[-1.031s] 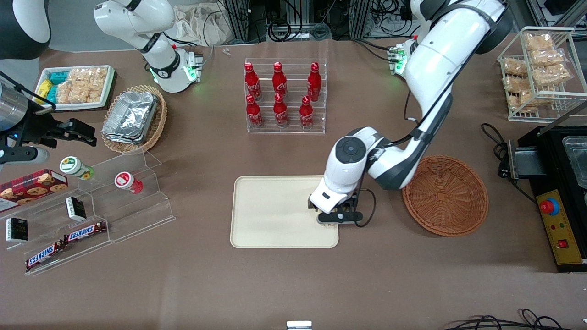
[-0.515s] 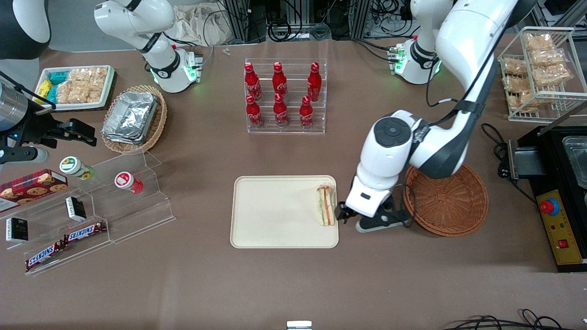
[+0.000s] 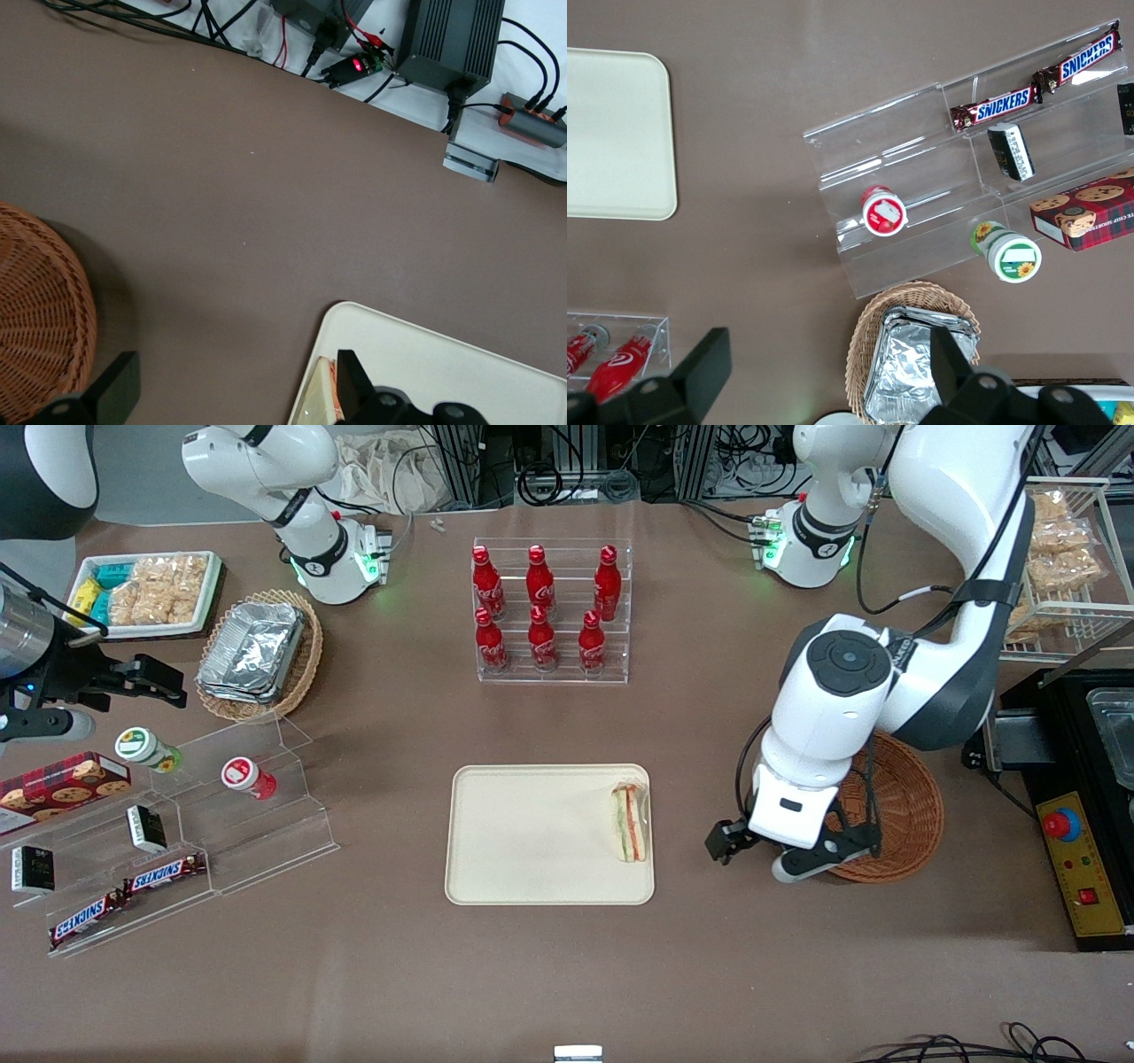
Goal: Place sandwich from basket to tray
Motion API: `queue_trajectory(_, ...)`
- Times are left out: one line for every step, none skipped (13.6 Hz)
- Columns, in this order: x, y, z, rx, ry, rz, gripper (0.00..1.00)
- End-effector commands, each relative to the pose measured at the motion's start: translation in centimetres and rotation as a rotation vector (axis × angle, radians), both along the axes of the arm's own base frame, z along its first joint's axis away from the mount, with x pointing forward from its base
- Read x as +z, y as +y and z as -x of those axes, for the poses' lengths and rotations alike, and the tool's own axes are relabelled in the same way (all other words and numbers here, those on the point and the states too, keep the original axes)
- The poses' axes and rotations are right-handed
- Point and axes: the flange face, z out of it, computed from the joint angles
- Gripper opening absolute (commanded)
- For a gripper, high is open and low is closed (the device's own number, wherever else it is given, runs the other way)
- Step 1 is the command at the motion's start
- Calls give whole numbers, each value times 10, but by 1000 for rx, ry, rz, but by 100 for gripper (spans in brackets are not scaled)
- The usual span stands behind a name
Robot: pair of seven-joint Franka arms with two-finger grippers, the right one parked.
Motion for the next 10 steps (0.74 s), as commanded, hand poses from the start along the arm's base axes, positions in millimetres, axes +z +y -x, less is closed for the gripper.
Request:
queue_trajectory(15, 5, 11, 15, 30, -5, 100)
queue_trajectory(19, 5, 12, 19, 34, -7, 100)
queue_trajectory(31, 6, 11, 27, 36, -7, 100)
queue_trajectory(41, 9, 11, 28, 62, -18, 100)
queue_trajectory(50, 11, 13, -5, 95, -20, 100)
queue_trajectory(63, 15, 16, -48, 133, -6, 100)
queue_trajectory(72, 26, 17, -99, 176, 11, 100)
queue_trajectory(82, 36, 20, -147, 211, 17, 100)
queue_trajectory(90, 43, 27, -190, 244, 10, 100)
queue_trajectory(96, 50, 32, -217, 268, -6, 100)
